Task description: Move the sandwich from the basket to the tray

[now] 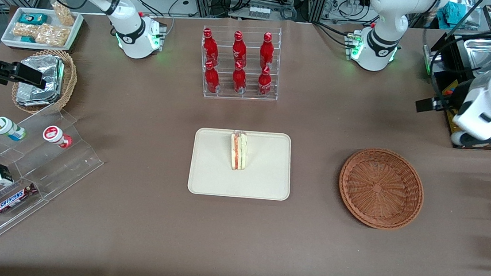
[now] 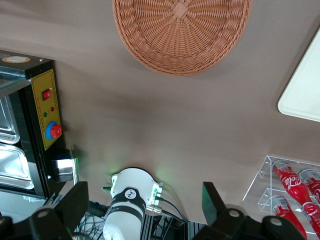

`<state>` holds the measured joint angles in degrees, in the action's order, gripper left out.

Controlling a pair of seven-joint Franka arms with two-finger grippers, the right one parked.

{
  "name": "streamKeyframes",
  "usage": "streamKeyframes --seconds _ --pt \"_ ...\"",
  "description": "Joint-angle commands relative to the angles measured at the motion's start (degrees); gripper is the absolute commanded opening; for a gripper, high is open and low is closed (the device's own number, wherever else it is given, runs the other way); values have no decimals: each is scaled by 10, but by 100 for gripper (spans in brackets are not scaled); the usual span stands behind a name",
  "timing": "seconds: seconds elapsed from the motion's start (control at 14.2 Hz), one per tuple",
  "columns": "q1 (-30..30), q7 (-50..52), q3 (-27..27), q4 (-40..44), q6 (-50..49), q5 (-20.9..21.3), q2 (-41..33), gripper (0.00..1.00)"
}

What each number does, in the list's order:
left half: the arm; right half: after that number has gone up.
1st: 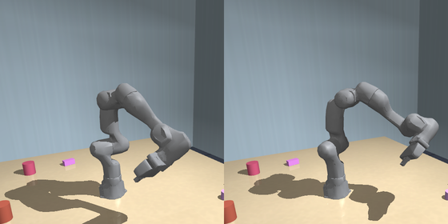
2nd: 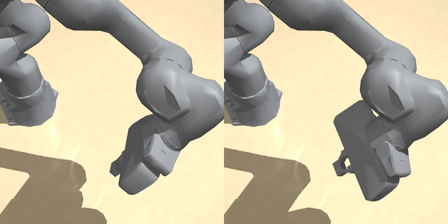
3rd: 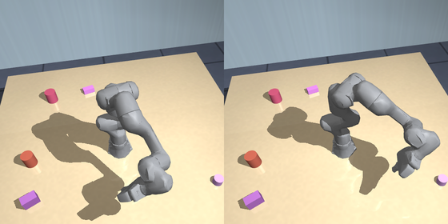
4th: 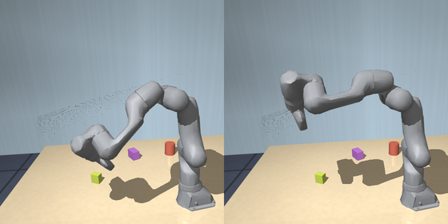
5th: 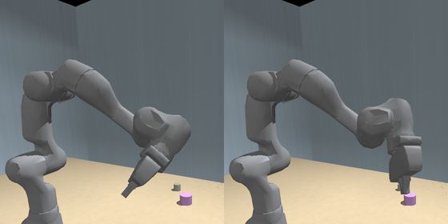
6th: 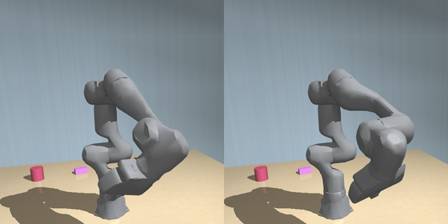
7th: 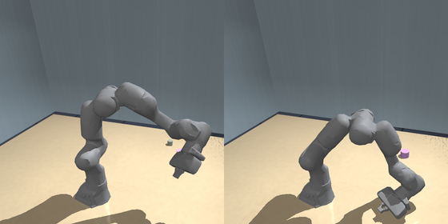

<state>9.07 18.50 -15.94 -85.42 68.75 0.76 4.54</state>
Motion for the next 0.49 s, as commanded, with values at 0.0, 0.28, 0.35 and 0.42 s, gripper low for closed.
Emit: streamKeyframes --seconds 0.0,0.28,0.35,0.42 --pt "3 -9 -4 -18 20 -9 -32 100" --pt "3 -8 -2 -22 84 -4 -35 100" --pt "3 -4 -2 -25 65 -4 -37 100" --pt "4 -3 -1 -26 54 5 -38 100"
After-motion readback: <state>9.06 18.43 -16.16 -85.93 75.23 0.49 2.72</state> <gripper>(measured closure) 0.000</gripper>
